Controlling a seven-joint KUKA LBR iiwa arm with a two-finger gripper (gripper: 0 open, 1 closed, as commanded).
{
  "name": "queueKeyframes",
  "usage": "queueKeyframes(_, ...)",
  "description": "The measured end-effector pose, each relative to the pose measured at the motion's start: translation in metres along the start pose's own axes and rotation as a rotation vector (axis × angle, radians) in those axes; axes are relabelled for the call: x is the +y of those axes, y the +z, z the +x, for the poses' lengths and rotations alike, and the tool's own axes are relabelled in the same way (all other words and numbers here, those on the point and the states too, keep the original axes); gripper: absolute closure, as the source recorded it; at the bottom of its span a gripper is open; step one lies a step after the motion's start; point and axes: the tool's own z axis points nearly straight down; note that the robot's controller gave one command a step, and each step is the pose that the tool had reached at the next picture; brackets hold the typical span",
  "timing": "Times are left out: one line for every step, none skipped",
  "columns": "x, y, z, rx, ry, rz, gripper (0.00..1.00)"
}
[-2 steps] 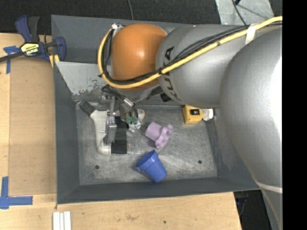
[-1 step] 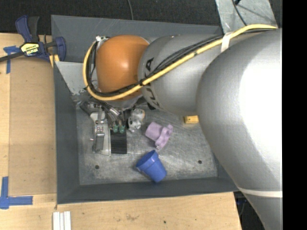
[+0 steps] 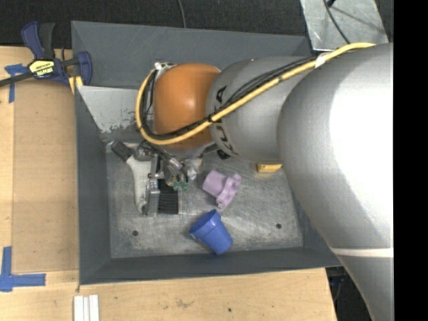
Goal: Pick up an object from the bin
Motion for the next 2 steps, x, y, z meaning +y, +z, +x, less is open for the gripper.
queueKeyframes(-0.0049, 0.0021, -0.004, -0.011, -0.002, -0.007, 1.0)
queueKeyframes(-0.005, 0.0022, -0.004, -0.011, -0.002, -0.007, 1.0)
